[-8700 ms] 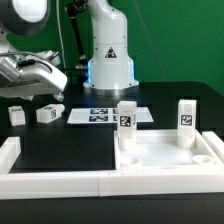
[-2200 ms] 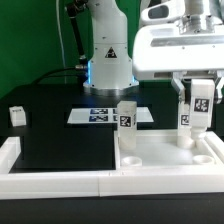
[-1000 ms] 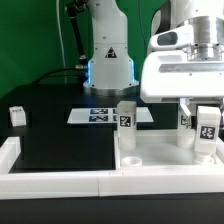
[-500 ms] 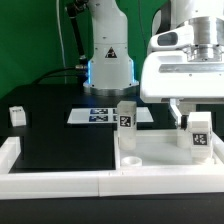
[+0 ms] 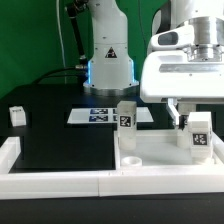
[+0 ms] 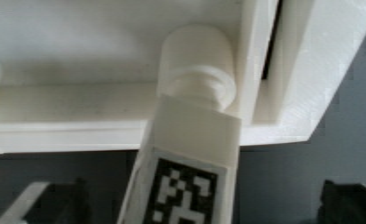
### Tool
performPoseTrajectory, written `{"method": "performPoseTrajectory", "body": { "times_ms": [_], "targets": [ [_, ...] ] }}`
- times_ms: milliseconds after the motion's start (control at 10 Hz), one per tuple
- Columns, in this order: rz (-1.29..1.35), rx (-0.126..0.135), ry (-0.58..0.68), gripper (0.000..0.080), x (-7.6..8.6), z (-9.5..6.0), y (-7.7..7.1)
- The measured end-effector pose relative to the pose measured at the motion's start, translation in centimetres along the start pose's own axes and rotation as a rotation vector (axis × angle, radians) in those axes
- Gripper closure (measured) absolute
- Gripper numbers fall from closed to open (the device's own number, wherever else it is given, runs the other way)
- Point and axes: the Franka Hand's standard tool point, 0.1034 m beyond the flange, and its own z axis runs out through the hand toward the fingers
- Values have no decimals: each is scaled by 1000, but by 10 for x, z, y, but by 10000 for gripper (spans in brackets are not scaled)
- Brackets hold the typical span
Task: Assemble square table
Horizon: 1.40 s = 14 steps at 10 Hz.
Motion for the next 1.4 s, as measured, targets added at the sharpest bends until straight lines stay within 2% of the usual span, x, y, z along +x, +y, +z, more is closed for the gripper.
{"method": "performPoseTrajectory", "body": {
  "times_ms": [300,400,600,700,900,1000,1100,1200,1300,1400],
  "targets": [
    [-17,-2,-6,150,2,0,2],
    [0,-3,-56,150,16,-3,12],
    [53,25,-156,150,44,-15,23],
    [64,35,-218,150,51,-13,33],
    [93,48,-382,150,55,-12,39],
    [96,48,-463,150,52,-14,40],
    [98,49,-505,150,53,-14,41],
    [98,48,-483,150,56,-12,41],
    [131,57,-496,150,53,-12,41],
    [233,89,-530,150,47,-12,42]
  ]
}}
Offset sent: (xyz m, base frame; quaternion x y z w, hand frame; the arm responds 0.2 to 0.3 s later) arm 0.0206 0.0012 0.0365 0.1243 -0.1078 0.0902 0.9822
